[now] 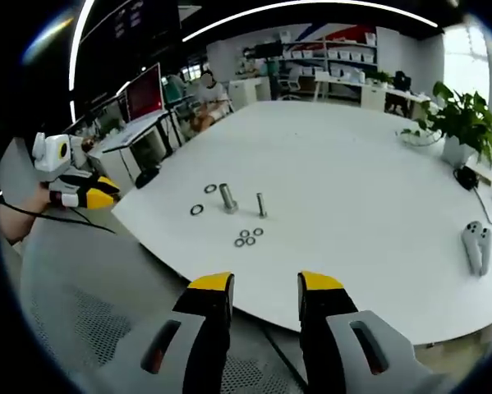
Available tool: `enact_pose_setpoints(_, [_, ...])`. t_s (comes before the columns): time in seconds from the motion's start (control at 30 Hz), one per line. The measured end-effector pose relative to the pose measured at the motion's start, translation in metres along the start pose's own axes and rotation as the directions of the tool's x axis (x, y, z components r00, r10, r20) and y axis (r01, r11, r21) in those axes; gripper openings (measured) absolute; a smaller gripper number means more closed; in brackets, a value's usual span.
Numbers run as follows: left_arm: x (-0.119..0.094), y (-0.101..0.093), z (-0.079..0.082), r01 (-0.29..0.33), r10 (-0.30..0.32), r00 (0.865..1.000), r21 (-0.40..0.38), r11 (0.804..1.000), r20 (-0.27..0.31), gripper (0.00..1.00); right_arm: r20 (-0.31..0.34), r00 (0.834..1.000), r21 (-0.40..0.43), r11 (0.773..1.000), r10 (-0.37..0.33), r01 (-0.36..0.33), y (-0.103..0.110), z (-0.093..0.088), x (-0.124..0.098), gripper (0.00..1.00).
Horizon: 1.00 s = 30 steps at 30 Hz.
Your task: Place the washer onto the threaded stud by aligning its center hole with the stud, sliding it down to the base, and recovering from edge contact or off-axis alignment until the washer reaches the visible bottom stop.
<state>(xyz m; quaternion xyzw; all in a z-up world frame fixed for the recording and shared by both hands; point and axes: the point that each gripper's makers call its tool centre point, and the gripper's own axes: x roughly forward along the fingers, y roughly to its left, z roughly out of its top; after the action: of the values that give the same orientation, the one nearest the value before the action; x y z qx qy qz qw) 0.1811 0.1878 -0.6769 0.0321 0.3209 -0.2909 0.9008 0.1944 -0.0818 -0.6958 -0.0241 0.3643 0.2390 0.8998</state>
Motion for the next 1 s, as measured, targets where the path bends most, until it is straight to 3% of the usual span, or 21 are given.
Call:
enact_pose_setpoints(0.87, [0.000, -0.001, 0.002, 0.006, -0.006, 1.000, -0.002, 1.000, 0.006, 0.17, 0.042, 0.999, 0.016, 1.000, -0.027, 0.027, -0.006, 0.007, -0.003, 0.33])
enact_pose_setpoints(1.0, [0.000, -0.002, 0.000, 0.012, -0.012, 1.000, -0.001, 1.000, -0.005, 0.17, 0.081, 0.995, 0.009, 0.998, -0.056, 0.056, -0.011, 0.014, -0.006, 0.34])
